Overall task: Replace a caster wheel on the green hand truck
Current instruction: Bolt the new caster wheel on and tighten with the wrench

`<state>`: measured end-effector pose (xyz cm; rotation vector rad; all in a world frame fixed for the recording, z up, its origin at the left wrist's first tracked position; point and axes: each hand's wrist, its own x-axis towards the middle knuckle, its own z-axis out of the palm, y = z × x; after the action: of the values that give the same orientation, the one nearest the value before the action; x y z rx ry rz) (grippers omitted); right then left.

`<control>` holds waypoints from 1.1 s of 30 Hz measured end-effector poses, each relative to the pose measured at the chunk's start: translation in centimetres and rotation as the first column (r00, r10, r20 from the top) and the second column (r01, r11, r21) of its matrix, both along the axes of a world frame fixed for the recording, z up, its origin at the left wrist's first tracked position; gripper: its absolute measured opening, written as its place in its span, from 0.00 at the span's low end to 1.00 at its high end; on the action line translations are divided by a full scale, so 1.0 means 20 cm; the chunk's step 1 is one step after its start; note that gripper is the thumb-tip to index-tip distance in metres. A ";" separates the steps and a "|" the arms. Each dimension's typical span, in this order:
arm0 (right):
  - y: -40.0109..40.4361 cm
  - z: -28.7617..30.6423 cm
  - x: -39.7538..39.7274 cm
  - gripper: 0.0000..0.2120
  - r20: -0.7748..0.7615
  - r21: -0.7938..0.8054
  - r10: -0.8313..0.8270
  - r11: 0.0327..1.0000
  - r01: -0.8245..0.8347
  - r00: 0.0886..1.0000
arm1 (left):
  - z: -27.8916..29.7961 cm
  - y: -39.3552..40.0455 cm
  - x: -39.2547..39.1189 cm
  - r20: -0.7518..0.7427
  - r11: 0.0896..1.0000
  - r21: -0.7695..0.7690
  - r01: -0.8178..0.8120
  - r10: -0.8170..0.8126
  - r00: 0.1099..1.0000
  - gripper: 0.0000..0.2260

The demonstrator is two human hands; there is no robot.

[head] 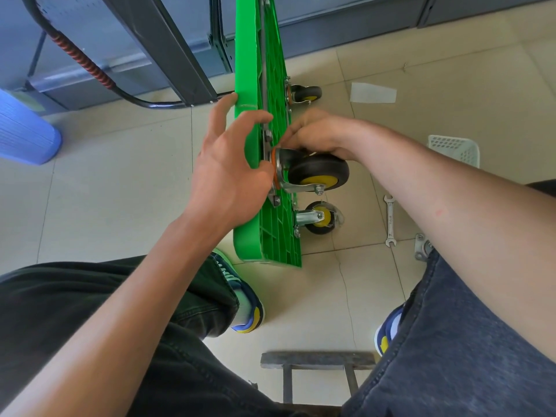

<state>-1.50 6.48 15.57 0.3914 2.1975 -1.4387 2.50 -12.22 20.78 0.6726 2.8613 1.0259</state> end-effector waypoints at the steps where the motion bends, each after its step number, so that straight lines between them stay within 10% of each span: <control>1: 0.00 0.00 0.00 0.06 0.001 -0.002 -0.003 1.000 0.003 1.000 | 0.00 0.00 0.00 0.002 1.000 -0.002 -0.004 0.004 1.000 0.23; 33: 0.01 -0.01 0.00 0.05 -0.009 -0.026 0.044 0.999 -0.044 0.999 | -0.01 0.00 -0.01 -0.049 1.000 -0.015 -0.001 0.000 0.999 0.23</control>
<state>-1.45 6.63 15.47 0.3266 2.1776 -1.4465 2.23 -12.24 20.56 0.7056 2.9075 1.0005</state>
